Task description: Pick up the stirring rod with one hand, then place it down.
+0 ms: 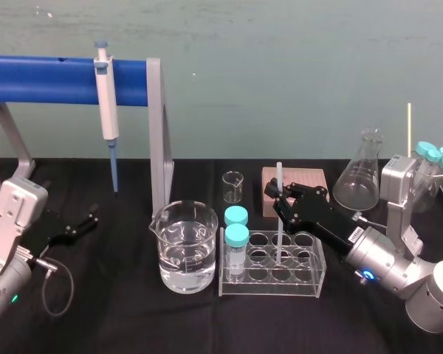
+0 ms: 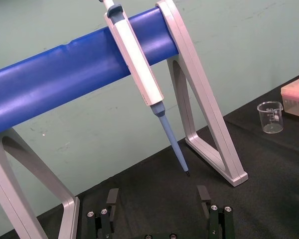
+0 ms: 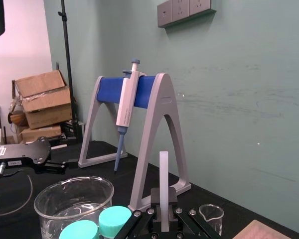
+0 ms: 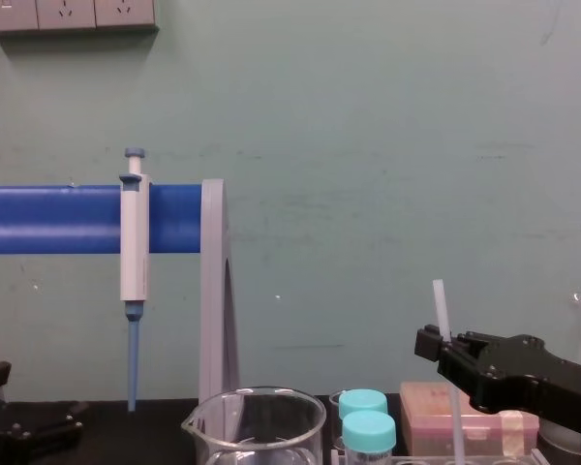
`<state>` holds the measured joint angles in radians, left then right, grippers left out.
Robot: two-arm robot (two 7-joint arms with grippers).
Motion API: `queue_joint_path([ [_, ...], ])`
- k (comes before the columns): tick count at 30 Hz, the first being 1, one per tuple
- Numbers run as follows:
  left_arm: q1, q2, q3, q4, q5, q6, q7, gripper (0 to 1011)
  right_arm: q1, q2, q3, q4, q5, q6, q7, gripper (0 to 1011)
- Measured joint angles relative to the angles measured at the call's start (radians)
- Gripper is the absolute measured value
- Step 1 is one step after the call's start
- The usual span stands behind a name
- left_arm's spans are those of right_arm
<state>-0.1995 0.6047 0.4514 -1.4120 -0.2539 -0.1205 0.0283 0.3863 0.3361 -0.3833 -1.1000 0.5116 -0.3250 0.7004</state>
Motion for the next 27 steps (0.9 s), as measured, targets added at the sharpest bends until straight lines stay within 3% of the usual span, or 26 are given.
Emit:
queue_joint_path([
  [7, 0.000, 0.000, 0.000, 0.000, 0.000, 0.000, 0.000, 1000, 0.000, 0.001, 0.000, -0.001, 0.001, 0.001, 0.001, 121],
  [10, 0.000, 0.000, 0.000, 0.000, 0.000, 0.000, 0.000, 1000, 0.000, 0.001, -0.001, -0.001, 0.002, 0.001, 0.001, 255],
  [27, 0.000, 0.000, 0.000, 0.000, 0.000, 0.000, 0.000, 1000, 0.000, 0.001, -0.001, -0.001, 0.003, 0.001, 0.004, 776],
])
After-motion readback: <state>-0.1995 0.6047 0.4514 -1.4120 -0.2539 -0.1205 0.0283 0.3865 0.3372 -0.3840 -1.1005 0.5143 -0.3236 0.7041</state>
